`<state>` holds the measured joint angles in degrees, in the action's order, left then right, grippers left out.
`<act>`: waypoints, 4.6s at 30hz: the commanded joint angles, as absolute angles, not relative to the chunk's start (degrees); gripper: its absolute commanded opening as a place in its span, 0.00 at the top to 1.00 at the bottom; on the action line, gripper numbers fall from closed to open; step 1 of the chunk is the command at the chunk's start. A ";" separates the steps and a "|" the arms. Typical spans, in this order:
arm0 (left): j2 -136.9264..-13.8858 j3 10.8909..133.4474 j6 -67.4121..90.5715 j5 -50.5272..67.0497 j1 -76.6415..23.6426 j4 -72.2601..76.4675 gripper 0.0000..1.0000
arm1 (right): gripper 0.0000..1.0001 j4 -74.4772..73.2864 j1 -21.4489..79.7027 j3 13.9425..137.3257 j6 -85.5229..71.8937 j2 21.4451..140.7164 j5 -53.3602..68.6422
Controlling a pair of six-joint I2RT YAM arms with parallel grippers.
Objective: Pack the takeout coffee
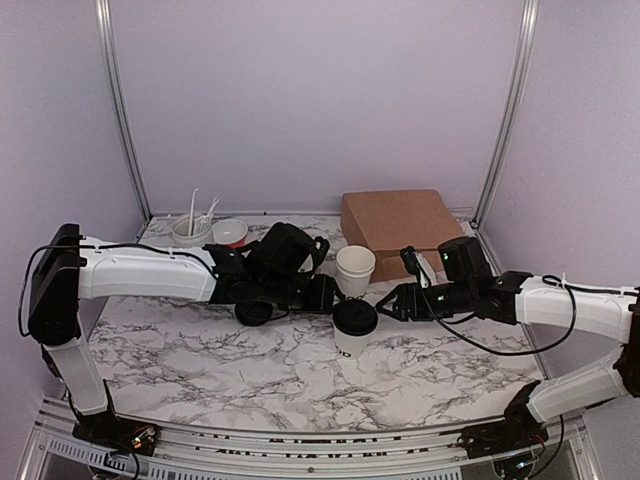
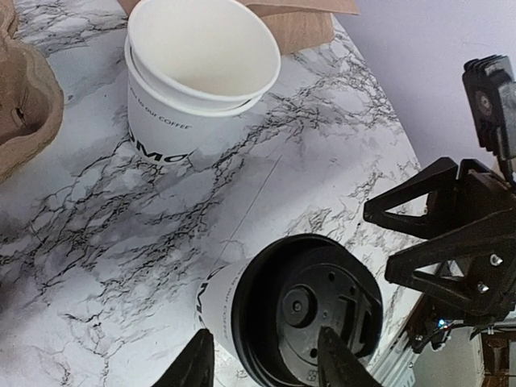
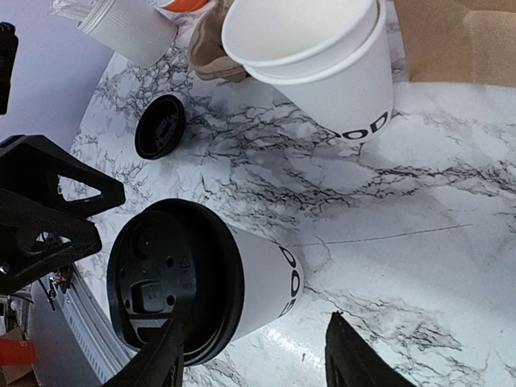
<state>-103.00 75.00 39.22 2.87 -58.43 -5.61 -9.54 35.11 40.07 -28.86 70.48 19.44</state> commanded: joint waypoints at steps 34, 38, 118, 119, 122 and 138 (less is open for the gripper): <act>-107.46 77.43 35.86 -0.05 -60.41 -11.17 0.56 | 0.44 -3.25 34.72 36.91 -30.96 72.40 22.65; -107.67 77.40 35.96 -0.13 -60.49 -11.23 0.56 | 0.44 -3.22 34.72 36.12 -31.09 72.64 22.93; -109.20 76.31 33.57 -0.36 -60.25 -11.28 0.56 | 0.48 1.94 33.31 37.11 -33.90 80.08 23.67; -109.17 76.28 33.60 -0.41 -60.22 -11.25 0.56 | 0.48 1.93 33.35 36.65 -34.23 79.43 23.47; -108.94 76.26 33.64 -0.65 -60.12 -11.32 0.56 | 0.48 1.29 34.27 35.52 -35.30 77.13 21.85; -107.93 76.08 32.87 -0.73 -59.06 -11.69 0.56 | 0.50 -0.34 44.92 32.36 -44.23 69.46 12.09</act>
